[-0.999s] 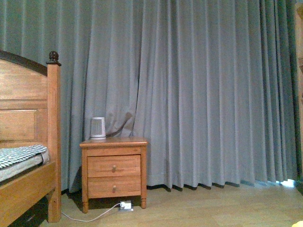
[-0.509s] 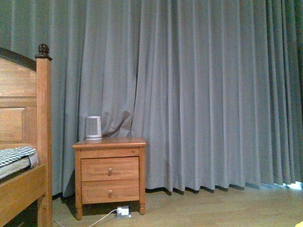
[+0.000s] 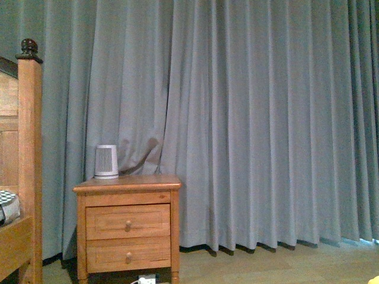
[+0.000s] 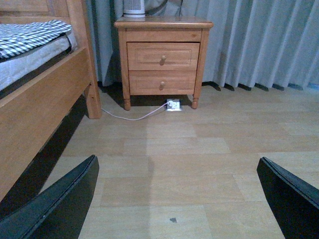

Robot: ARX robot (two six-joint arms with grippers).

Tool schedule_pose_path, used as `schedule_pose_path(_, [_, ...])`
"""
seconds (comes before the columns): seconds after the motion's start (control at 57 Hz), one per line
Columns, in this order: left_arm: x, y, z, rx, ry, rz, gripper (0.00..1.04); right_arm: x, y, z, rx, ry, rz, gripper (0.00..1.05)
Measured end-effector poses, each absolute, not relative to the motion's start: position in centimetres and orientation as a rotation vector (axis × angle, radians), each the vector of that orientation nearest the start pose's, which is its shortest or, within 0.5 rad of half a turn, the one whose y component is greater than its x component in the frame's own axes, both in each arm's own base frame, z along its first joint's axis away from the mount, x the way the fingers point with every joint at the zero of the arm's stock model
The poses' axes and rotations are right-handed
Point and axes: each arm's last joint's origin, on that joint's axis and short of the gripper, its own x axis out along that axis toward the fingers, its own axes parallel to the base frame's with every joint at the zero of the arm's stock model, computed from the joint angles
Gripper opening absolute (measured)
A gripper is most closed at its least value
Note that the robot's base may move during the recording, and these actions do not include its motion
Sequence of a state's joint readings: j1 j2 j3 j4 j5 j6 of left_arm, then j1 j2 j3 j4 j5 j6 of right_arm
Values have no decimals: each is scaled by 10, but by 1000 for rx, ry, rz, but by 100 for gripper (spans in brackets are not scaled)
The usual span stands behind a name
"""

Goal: Put away toys

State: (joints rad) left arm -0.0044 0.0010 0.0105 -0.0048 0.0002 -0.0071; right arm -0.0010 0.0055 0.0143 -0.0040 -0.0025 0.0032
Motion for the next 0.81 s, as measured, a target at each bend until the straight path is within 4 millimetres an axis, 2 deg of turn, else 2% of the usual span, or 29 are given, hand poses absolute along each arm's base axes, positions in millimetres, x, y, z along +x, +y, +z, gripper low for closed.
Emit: schedule_pose_path(0.807, [97, 0, 167, -7, -5, -5, 98, 97, 0, 168, 3, -4, 2, 7])
